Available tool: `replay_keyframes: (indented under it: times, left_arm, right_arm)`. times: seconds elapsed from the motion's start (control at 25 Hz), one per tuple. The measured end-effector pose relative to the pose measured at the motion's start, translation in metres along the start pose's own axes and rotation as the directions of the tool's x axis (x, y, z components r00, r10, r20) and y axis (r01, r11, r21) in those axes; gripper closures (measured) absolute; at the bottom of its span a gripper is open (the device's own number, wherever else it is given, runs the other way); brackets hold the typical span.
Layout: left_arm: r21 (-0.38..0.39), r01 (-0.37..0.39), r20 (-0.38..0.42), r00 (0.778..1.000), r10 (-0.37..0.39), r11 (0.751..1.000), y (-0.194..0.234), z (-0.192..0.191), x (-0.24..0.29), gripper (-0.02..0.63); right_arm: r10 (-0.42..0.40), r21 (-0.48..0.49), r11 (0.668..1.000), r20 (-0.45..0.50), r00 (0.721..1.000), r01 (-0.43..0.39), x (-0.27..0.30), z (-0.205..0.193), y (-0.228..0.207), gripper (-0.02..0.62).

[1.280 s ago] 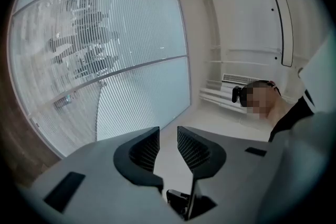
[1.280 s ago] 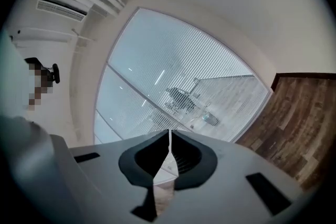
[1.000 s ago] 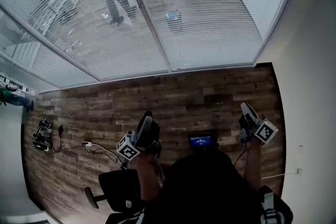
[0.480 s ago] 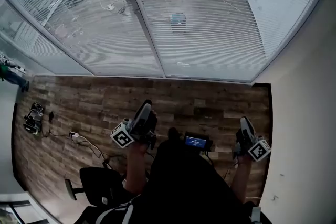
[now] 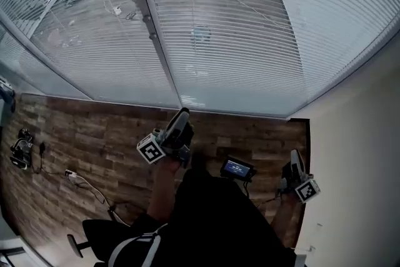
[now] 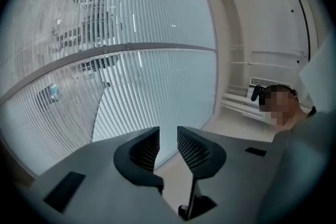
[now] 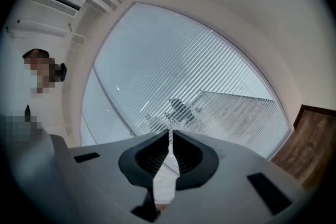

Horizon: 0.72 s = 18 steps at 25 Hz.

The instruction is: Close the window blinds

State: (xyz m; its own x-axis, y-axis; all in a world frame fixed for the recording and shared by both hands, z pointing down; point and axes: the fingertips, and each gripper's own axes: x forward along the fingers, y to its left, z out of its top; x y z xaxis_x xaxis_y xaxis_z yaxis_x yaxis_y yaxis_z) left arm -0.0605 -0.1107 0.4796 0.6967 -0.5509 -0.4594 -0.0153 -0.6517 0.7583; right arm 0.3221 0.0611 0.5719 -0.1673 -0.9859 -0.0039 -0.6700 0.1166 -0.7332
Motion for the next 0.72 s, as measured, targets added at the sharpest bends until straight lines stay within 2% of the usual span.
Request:
replay_keyframes:
  times: [0.2,0.28,0.48,0.6,0.72]
  left_arm:
    - [0.008,-0.07,0.003,0.998,0.07,0.998,0.02,0.064,0.044,0.491]
    - [0.011,-0.105,-0.002,0.994,0.105,0.994,0.033,0.079,0.054,0.491]
    - [0.023,-0.191,0.006,0.982,0.191,0.981,0.057,0.11,0.059,0.491]
    - [0.07,-0.261,-0.001,0.965,0.262,0.963,0.065,0.116,0.065,0.482]
    - [0.168,-0.336,0.02,0.941,0.338,0.927,0.077,0.123,0.078,0.426]
  right_arm:
    - [0.025,-0.074,0.997,-0.026,0.999,-0.027,0.086,0.046,0.072,0.575]
    - [0.016,-0.08,0.997,-0.042,0.999,-0.019,0.107,0.054,0.08,0.575]
    - [0.021,-0.028,0.999,-0.059,0.998,-0.023,0.137,0.057,0.098,0.575]
    - [0.02,-0.007,1.0,-0.083,0.996,-0.021,0.152,0.062,0.092,0.575]
    - [0.062,0.004,0.998,-0.102,0.993,-0.062,0.176,0.067,0.06,0.575]
